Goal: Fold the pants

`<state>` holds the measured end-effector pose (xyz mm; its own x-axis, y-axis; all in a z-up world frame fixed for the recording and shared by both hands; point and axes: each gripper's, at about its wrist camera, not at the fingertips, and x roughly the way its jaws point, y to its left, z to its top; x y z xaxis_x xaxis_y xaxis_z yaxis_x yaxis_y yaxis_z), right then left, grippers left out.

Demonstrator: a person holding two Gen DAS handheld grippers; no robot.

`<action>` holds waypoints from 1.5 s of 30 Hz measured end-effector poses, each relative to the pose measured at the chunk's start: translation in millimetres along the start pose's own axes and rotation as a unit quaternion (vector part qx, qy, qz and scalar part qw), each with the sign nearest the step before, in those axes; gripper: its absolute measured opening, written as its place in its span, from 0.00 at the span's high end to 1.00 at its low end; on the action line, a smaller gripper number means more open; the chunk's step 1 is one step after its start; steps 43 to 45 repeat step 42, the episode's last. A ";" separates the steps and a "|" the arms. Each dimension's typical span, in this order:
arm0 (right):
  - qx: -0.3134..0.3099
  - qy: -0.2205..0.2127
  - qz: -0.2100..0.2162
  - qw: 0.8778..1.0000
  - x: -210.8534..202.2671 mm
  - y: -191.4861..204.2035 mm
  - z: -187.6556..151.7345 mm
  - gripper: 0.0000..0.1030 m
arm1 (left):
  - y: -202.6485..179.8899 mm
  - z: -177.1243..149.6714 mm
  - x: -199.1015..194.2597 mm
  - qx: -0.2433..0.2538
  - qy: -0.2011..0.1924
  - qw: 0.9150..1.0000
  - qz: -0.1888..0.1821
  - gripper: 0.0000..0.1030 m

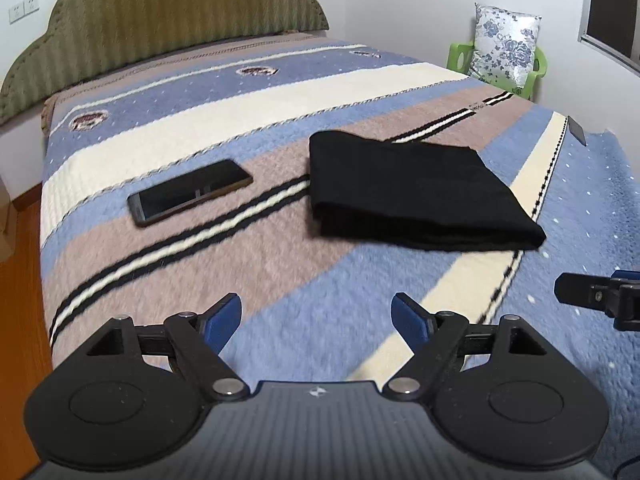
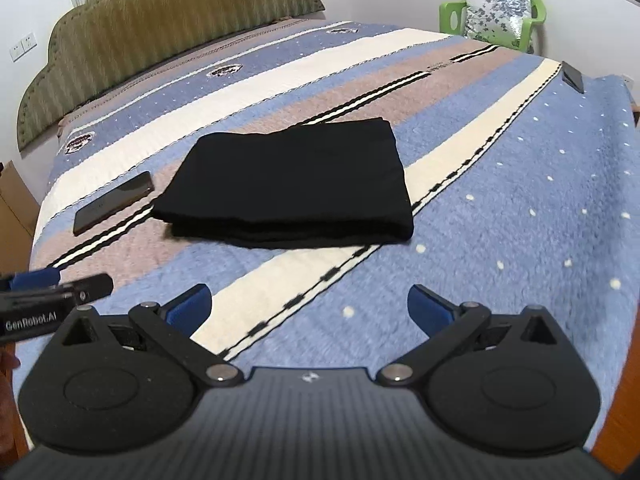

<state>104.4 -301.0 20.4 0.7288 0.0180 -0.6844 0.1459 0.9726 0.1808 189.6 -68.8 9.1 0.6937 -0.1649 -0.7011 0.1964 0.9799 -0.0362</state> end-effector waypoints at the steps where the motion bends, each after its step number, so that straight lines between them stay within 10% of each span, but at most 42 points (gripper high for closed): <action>1: 0.001 -0.004 -0.001 1.000 -4.6 2.4 -3.0 0.00 | 2.1 -3.4 -3.6 -0.003 0.002 1.000 0.002 0.20; 45: -0.012 0.005 0.001 1.000 -62.7 24.8 -104.4 0.00 | 1.5 -70.8 -46.9 0.021 -0.023 0.996 0.089 0.14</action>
